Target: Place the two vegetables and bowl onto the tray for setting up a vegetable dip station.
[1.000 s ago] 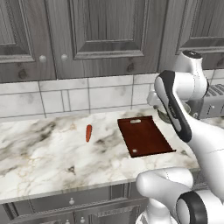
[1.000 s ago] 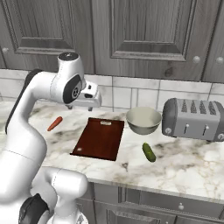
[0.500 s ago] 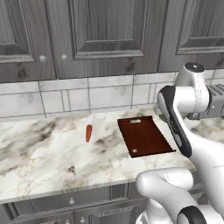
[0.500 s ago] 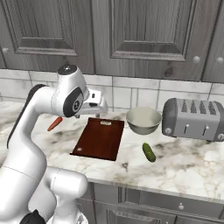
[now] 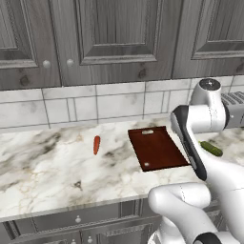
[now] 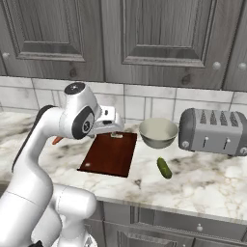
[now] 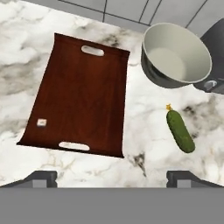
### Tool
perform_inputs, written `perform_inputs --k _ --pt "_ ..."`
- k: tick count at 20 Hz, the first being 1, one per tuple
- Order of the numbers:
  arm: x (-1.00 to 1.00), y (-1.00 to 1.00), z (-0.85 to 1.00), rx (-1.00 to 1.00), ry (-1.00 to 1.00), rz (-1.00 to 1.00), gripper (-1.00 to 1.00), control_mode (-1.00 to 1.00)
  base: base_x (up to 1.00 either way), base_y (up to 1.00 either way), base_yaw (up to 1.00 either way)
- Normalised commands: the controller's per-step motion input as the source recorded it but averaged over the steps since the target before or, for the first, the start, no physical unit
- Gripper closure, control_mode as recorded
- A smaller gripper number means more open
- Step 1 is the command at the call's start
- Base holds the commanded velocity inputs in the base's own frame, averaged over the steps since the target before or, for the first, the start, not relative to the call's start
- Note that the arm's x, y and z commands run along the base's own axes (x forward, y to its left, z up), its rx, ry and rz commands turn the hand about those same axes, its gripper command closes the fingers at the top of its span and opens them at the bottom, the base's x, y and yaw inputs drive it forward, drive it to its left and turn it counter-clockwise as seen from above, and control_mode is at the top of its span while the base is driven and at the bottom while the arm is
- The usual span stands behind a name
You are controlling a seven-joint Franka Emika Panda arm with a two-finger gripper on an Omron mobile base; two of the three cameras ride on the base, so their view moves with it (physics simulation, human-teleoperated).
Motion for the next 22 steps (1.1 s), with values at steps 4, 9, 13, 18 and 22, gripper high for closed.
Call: perform_inputs --k 4,9,13,18,22 --pt "0.00 -0.14 -0.17 -0.08 0.00 0.14 -1.00 -1.00 0.00 0.00 0.00" --pt "0.11 -0.16 -0.16 -0.11 0.00 0.11 -1.00 -1.00 0.00 0.00 0.00" --pt "0.21 -0.16 -0.19 -0.13 0.00 0.04 -1.00 -1.00 0.00 0.00 0.00" --pt "0.32 -0.17 -0.15 -0.05 0.00 0.00 -1.00 -1.00 0.00 0.00 0.00" --pt "0.37 -0.14 -0.10 0.00 0.00 0.00 -1.00 -1.00 0.00 0.00 0.00"
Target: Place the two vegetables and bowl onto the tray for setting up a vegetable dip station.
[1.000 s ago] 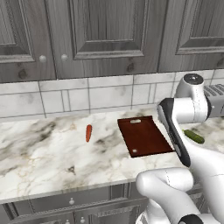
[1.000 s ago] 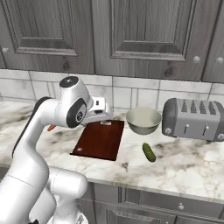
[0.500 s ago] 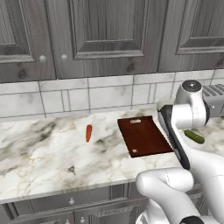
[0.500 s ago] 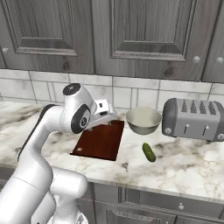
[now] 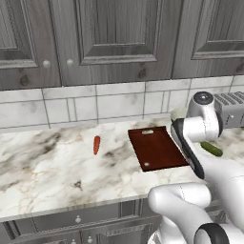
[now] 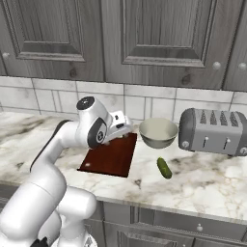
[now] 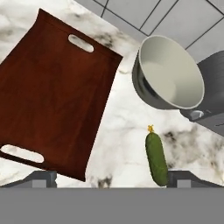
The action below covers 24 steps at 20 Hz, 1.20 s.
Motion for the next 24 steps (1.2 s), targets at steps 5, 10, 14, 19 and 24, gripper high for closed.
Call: perform_inputs --k 5,10,14,19,24 --pt "0.38 -0.16 -0.08 0.00 0.00 0.01 -1.00 -1.00 0.00 0.00 0.00" --pt "0.36 -0.07 -0.11 -0.01 0.04 0.00 -1.00 -1.00 0.00 0.00 0.00" --pt "0.34 -0.11 -0.12 -0.01 0.04 0.00 -1.00 -1.00 0.00 0.00 0.00" --pt "0.29 -0.10 -0.14 -0.01 0.04 0.00 -1.00 -1.00 0.00 0.00 0.00" --pt "0.21 -0.08 -0.17 -0.01 0.00 0.00 -1.00 -1.00 0.00 0.00 0.00"
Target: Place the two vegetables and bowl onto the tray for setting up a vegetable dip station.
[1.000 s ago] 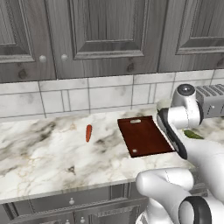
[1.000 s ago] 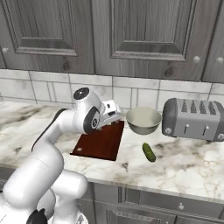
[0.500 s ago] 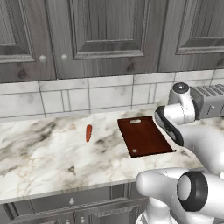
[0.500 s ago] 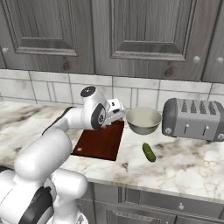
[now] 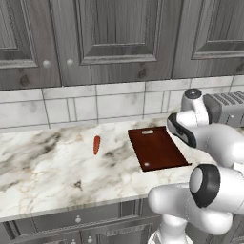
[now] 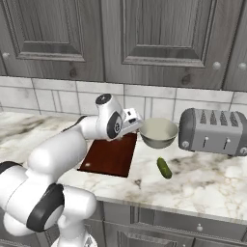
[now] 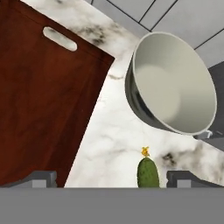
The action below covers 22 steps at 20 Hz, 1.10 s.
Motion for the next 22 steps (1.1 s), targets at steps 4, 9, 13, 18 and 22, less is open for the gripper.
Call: perform_inputs --k 4,9,13,18,22 --pt "0.21 -0.06 -0.19 -0.03 0.00 0.00 -1.00 -1.00 0.00 0.00 0.00" --pt "0.21 -0.07 -0.23 -0.11 0.00 0.00 -1.00 -1.00 0.00 0.00 0.00" --pt "0.21 -0.11 -0.17 -0.05 0.00 0.01 -1.00 -1.00 0.00 0.00 0.00" --pt "0.19 -0.09 -0.15 0.00 0.00 0.03 -1.00 -1.00 0.00 0.00 0.00" --pt "0.21 -0.14 -0.09 0.00 0.00 0.06 -1.00 -1.00 0.00 0.00 0.00"
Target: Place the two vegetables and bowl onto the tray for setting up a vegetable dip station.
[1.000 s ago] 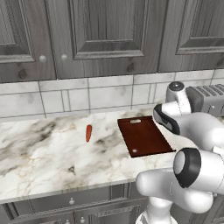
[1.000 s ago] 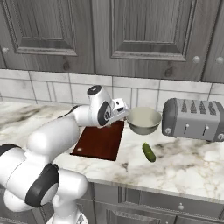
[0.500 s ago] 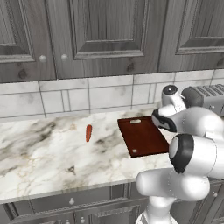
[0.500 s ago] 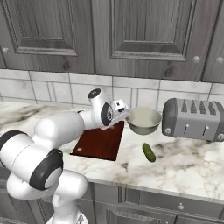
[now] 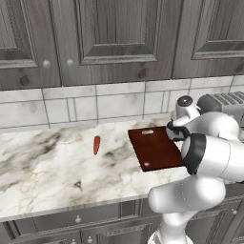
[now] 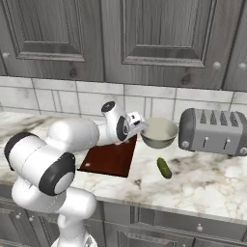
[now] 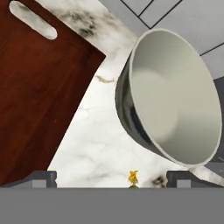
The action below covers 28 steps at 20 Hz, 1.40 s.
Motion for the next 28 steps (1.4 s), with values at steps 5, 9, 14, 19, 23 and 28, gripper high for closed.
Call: perform_inputs --k 5,9,14,19,23,28 --pt "0.26 -0.18 -0.05 0.00 0.00 0.05 -1.00 -1.00 0.00 0.00 0.00" --pt "0.26 -0.16 -0.05 0.00 0.00 0.04 -1.00 -1.00 0.00 0.00 0.00" --pt "0.26 -0.07 -0.10 0.00 0.00 0.03 -1.00 -1.00 0.00 0.00 0.00" --pt "0.28 -0.05 -0.13 0.00 0.00 0.01 -1.00 -1.00 0.00 0.00 0.00" --pt "0.25 -0.07 -0.13 0.00 0.00 0.00 -1.00 -1.00 0.00 0.00 0.00" --pt "0.19 -0.05 -0.14 0.00 0.00 0.00 -1.00 -1.00 0.00 0.00 0.00"
